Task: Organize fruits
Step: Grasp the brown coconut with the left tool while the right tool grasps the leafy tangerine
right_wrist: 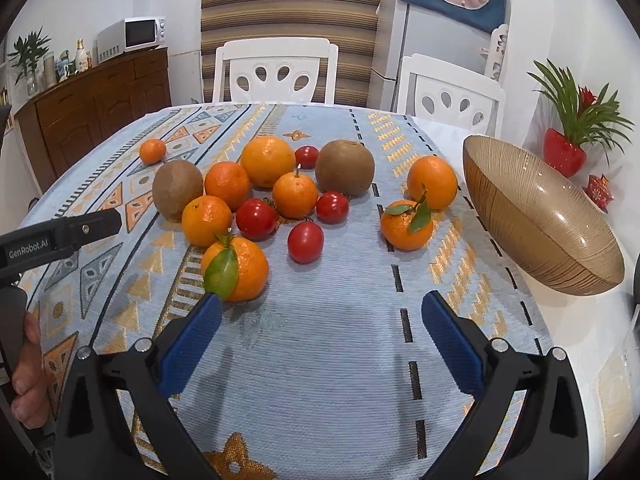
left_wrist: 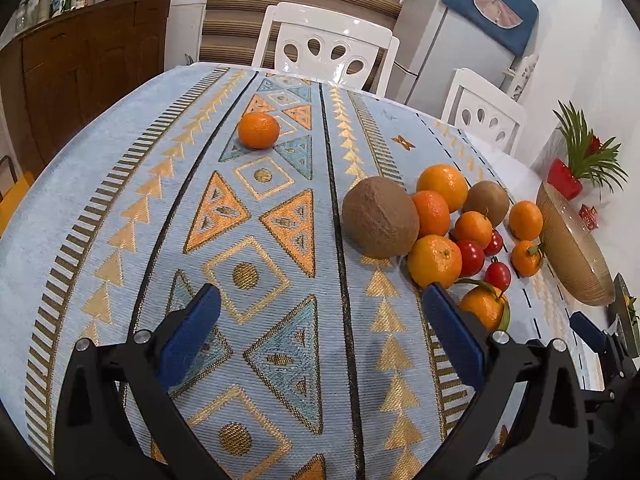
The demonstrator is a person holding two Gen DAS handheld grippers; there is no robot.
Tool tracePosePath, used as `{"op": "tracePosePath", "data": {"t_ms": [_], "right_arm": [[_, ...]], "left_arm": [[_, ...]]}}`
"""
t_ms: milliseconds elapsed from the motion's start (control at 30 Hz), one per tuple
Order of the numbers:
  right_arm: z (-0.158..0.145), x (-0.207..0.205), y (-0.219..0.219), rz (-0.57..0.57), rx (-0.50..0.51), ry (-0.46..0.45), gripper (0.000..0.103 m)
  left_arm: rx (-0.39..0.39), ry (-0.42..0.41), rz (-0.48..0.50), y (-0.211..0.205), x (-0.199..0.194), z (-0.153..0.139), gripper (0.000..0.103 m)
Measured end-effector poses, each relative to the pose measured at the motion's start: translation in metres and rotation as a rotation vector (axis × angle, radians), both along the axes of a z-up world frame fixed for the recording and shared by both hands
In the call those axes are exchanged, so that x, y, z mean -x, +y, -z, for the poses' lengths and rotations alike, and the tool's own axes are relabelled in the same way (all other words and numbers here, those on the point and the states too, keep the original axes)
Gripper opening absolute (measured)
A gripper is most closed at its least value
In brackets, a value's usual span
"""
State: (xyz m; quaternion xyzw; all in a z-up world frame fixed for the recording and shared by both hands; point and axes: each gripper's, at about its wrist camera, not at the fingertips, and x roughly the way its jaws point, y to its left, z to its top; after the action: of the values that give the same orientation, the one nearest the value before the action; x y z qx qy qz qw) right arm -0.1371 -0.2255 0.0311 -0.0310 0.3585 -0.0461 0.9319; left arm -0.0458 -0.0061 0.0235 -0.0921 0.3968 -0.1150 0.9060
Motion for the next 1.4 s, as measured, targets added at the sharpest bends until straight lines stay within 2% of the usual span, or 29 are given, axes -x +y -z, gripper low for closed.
{"op": "tracePosePath", "data": {"t_ms": [67,133,167,267,333,500,600,667,733,900,1100,1233,1333,1400], "right_arm": [[-0.001,0.000,-0.001,-0.003,-0.011,-0.001,0.098],[-0.002,0.001,-0.003,-0.034,-0.035,0.006,0.098],[-0.002,0.000,-0.004,-0.054,-0.052,0.015,0.098],[-0.007,-0.001,-0.006,-0.090,-0.061,0.061,0.098],[-0.019,0.002,-0.003,-0.114,-0.036,0.052,0.098],[-0.031,0.001,-0.009,-0.072,-0.014,0.046,0.098],[-0.028,0.001,-0.022,-0.055,-0.090,0.053,0.098],[-0.024,0.002,-0.028,-0.054,-0.132,0.057,0.098],[-0.022,0.004,-0.036,-0.025,-0.149,0.050,0.098],[-0.021,0.016,-0.065,0.025,-0.233,0.031,0.098],[-0.022,0.015,-0.089,0.085,-0.285,0.030,0.098],[-0.022,-0.002,-0.079,0.081,-0.224,0.070,0.098],[-0.018,-0.008,-0.059,0.016,-0.269,0.097,0.098],[-0.012,-0.011,-0.040,-0.031,-0.300,0.123,0.098]], "left_arm": [[-0.002,0.018,-0.002,0.000,-0.001,0.001,0.100],[-0.033,0.120,-0.014,-0.004,-0.003,0.001,0.100],[-0.040,0.146,0.013,-0.007,-0.002,-0.002,0.099],[-0.049,0.131,0.180,-0.019,0.006,-0.032,0.100],[-0.081,0.122,0.224,-0.024,0.004,-0.050,0.100],[-0.107,0.099,0.230,-0.029,-0.025,-0.070,0.100],[-0.052,0.089,0.223,-0.027,-0.050,-0.064,0.100],[-0.037,0.131,0.232,-0.028,-0.065,-0.053,0.100],[-0.019,0.164,0.187,-0.026,-0.082,-0.043,0.099],[0.067,0.126,0.213,-0.032,-0.096,-0.029,0.099],[0.153,0.158,0.200,-0.028,-0.099,-0.009,0.094],[0.099,0.114,0.162,-0.028,-0.096,-0.010,0.094],[0.072,0.107,0.155,-0.030,-0.096,-0.007,0.094],[0.084,0.122,0.165,-0.032,-0.097,-0.004,0.094]]}}
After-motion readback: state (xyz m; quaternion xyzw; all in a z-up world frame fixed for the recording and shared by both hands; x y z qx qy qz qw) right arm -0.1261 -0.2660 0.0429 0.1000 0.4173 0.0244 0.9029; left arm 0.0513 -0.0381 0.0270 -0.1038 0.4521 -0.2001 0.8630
